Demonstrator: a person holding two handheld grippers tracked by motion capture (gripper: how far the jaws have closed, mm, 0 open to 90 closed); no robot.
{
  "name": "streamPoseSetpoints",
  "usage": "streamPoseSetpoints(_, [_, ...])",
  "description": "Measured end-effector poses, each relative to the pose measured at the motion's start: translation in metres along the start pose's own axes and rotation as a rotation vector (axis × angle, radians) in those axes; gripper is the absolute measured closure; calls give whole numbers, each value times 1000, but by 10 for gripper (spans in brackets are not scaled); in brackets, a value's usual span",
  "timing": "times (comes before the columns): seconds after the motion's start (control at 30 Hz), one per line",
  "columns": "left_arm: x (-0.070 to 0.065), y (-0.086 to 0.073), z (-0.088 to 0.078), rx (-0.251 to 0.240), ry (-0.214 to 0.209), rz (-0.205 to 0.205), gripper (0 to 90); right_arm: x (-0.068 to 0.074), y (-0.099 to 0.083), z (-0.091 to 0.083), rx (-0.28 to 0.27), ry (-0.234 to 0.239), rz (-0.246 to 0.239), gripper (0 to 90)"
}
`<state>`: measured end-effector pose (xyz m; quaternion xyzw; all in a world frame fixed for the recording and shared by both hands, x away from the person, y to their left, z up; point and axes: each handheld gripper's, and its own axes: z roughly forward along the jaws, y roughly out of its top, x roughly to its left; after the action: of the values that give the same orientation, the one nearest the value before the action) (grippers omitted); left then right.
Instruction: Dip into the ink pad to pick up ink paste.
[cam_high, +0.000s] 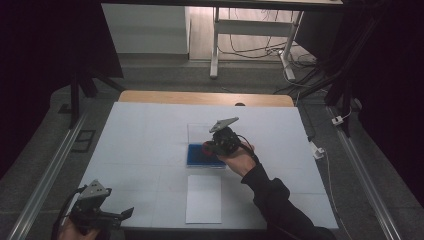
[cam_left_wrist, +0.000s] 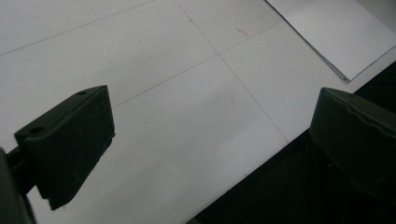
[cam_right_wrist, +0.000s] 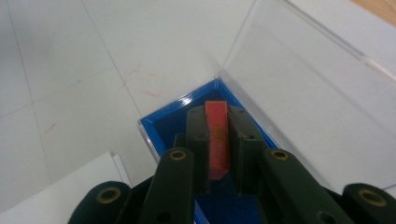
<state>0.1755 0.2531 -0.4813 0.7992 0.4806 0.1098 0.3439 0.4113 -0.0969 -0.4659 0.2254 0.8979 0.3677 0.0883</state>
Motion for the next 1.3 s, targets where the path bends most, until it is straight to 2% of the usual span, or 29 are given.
streamPoseSetpoints(0.43, [0,0,0,-2,-3,2,5,0,-11,24,43,7,-11,799])
streamPoseSetpoints(0.77, [0,0,0,0,-2,-1,5,0,-12,26,41,2,3,802])
streamPoseSetpoints(0.9, [0,0,0,2,-2,-2,5,8,-11,27,61,-26,-44,802])
streamPoseSetpoints(0.97, [0,0,1,6,-1,2,5,13,-9,28,72,-57,-91,802])
streamPoseSetpoints(1.07, [0,0,1,7,-1,1,6,18,-8,28,87,-82,-117,802])
streamPoseSetpoints(1.13, [0,0,1,8,-1,1,6,16,-8,28,86,-74,-98,803])
streamPoseSetpoints(1.2, [0,0,1,8,-1,1,6,10,-10,28,69,-40,-48,804])
streamPoseSetpoints(1.3, [0,0,1,9,-2,0,6,1,-12,27,49,0,0,805])
